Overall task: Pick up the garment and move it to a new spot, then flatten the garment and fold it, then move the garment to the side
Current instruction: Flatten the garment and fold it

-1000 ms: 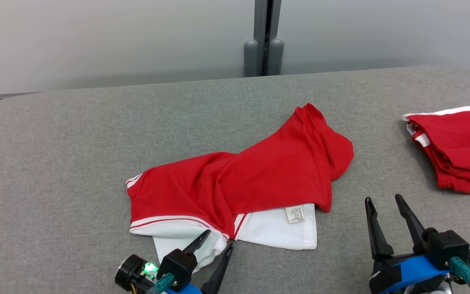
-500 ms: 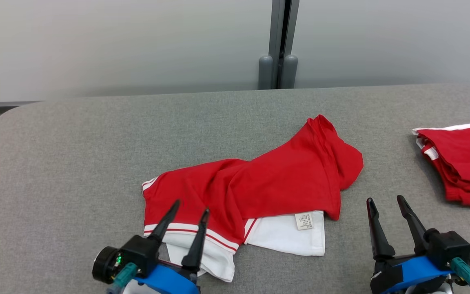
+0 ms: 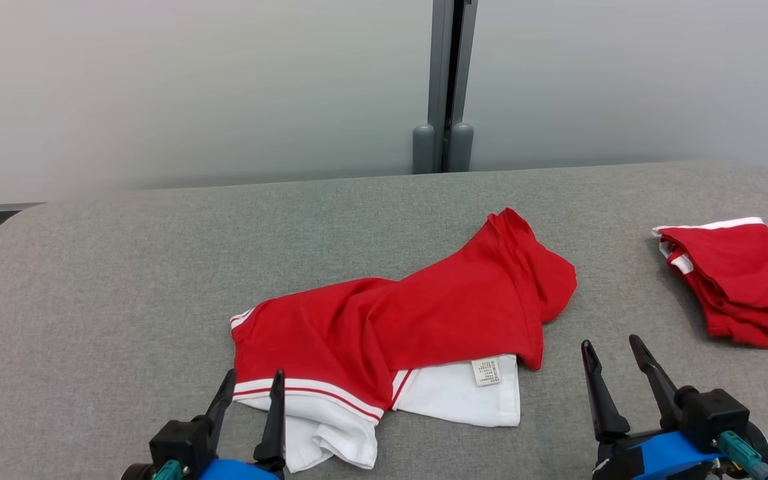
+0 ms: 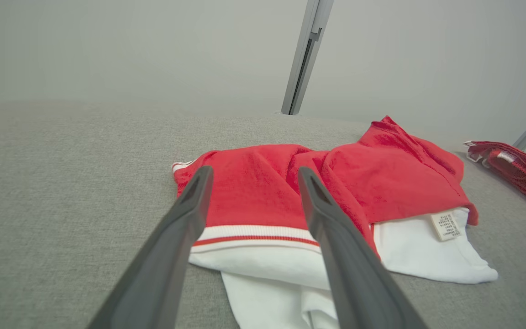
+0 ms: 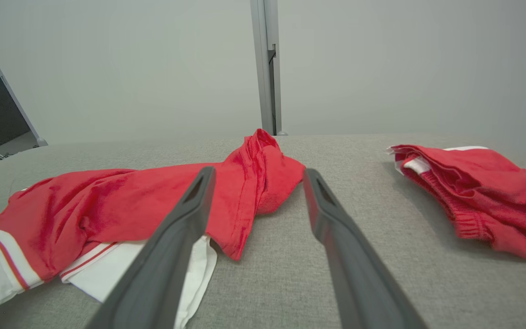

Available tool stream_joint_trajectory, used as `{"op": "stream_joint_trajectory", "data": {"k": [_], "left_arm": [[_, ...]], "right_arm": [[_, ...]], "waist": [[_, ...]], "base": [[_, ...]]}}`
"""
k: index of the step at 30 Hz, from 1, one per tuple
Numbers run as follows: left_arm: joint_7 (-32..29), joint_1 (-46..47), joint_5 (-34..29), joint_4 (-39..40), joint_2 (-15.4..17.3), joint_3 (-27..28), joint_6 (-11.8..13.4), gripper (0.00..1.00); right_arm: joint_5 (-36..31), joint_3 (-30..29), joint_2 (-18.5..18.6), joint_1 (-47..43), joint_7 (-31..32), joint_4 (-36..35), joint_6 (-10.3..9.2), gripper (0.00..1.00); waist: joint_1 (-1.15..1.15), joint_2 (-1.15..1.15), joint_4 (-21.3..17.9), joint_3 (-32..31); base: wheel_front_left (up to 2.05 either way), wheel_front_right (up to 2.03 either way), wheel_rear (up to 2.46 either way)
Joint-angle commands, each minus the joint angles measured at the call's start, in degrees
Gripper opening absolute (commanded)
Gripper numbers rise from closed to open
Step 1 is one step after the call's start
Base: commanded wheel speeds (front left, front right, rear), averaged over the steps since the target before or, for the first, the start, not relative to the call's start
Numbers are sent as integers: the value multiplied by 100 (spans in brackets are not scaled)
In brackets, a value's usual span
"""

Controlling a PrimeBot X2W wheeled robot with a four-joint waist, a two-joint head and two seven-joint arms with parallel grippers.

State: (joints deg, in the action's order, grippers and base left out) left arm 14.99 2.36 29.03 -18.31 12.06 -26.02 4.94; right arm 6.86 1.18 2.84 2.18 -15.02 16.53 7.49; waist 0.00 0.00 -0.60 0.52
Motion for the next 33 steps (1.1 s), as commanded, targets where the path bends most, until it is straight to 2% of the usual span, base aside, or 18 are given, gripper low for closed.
{"op": "stream_joint_trajectory", "data": {"k": [1, 6, 20, 24, 27, 33], "left_arm": [[24, -109, -76, 24, -48, 126, -10, 100], [26, -200, -222, 72, -161, 423, -75, 100], [26, -290, -496, -81, -338, 699, -278, 100], [26, -385, -498, -195, -380, 762, -246, 100], [-235, -491, -432, -417, -384, 707, -196, 100], [-901, -583, -215, -628, -500, 530, -252, 100]], "right_arm": [[55, 16, 10, -37, -22, 25, 1, 100], [69, 33, 9, -68, -22, 51, 1, 100], [64, 39, 9, -91, -22, 95, 1, 100], [53, 46, 9, -101, -22, 94, 1, 100], [61, 73, 9, -100, -22, 95, 1, 100], [60, 38, 9, -112, -22, 115, 1, 100]], "waist": [[0, 0, -12, -24], [0, 0, 7, -62], [0, 0, 2, -111], [0, 0, -4, -111], [0, 0, -35, -92], [0, 0, -68, -4]], "base": [[0, 0, 0], [0, 0, 0], [0, 0, 0], [0, 0, 0], [0, 0, 0], [0, 0, 0]]}}
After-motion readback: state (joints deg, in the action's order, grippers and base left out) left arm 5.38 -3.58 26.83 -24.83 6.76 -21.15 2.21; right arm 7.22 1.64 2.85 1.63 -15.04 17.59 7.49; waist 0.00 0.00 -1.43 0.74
